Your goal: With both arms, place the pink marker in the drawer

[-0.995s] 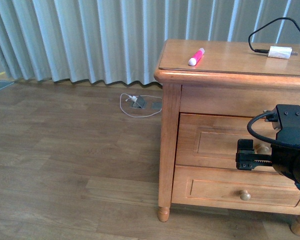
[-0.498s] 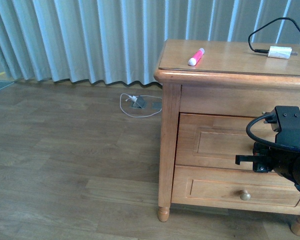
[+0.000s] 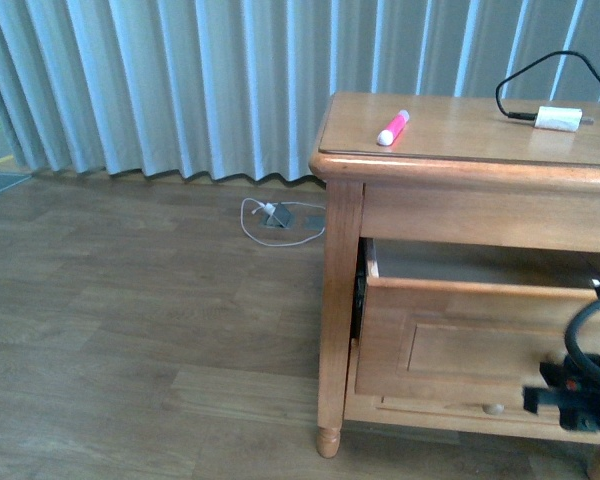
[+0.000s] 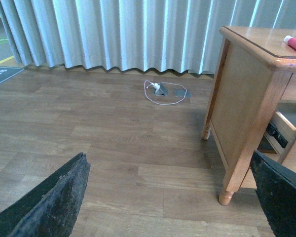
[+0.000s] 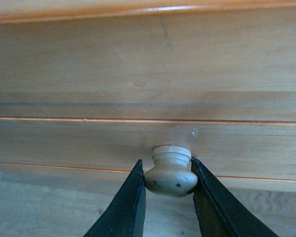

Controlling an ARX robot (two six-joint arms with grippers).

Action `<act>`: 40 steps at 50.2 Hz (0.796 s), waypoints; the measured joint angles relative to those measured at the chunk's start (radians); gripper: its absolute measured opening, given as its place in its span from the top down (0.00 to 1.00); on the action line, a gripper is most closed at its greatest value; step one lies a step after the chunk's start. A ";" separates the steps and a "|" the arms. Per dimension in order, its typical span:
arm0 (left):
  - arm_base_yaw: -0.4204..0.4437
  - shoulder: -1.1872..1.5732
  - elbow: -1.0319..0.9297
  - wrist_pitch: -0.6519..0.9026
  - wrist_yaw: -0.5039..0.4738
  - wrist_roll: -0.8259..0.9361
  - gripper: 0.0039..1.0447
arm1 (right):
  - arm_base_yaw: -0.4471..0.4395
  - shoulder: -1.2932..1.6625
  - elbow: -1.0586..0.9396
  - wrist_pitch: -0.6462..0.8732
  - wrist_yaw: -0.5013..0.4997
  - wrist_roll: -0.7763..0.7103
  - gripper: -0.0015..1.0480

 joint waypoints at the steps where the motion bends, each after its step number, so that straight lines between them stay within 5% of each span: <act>1: 0.000 0.000 0.000 0.000 0.000 0.000 0.05 | -0.006 -0.009 -0.024 0.012 -0.012 -0.004 0.78; 20: 0.000 0.000 0.000 0.000 0.000 0.000 0.05 | -0.170 -0.154 -0.360 0.135 -0.201 -0.142 0.78; 32: 0.000 0.000 0.000 0.000 0.000 0.000 0.05 | -0.207 -0.256 -0.403 0.077 -0.205 -0.144 0.40; 40: 0.000 0.000 0.000 0.000 0.000 0.000 0.05 | -0.255 -0.493 -0.423 -0.149 -0.266 -0.142 0.15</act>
